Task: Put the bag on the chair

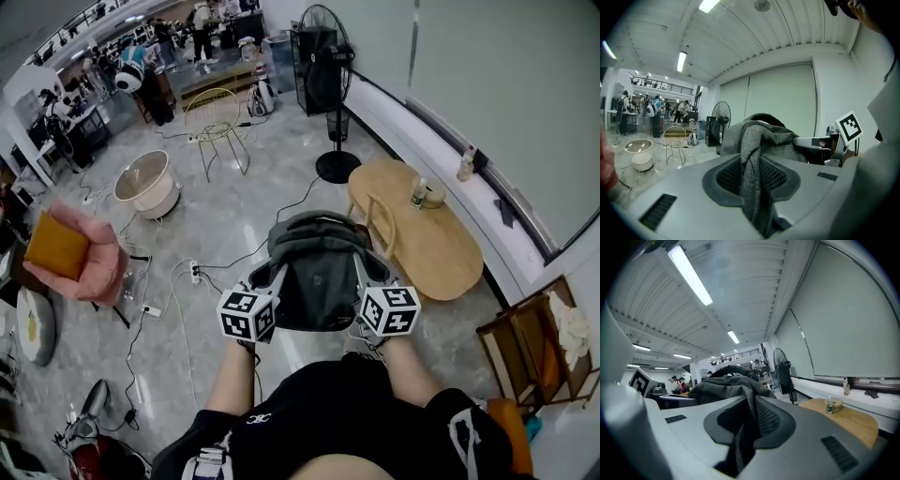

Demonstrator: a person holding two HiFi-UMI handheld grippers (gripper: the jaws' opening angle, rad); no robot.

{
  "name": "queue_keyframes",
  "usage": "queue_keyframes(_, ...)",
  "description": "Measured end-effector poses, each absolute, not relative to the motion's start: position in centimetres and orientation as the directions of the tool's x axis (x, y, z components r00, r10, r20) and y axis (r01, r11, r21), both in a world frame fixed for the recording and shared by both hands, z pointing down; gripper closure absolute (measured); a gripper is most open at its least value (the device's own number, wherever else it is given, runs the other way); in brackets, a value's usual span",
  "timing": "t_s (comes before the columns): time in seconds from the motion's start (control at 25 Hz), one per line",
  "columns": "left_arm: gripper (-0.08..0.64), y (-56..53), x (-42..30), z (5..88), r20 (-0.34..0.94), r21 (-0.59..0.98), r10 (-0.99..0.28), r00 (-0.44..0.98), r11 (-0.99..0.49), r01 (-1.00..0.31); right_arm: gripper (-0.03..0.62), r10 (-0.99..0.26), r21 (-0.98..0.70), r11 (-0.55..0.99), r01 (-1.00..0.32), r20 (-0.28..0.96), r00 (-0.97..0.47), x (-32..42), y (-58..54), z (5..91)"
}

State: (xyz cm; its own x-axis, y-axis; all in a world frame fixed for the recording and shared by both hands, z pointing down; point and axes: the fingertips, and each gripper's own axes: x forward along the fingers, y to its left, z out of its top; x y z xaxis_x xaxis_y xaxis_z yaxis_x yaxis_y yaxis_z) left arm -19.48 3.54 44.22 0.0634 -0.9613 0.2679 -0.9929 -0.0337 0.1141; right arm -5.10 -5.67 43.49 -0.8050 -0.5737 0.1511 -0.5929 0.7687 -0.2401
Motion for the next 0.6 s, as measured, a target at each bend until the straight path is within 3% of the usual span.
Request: queue_keyframes(0.6, 0.462, -20.8, -20.4, 45.1, 0.322, 0.172, -0.945, 0.056, 0.000, -0.985, 0.528, -0.544, -0.221, 0.787, -0.576, 0.189, -0.817, -6.4, -30.5, 43.3)
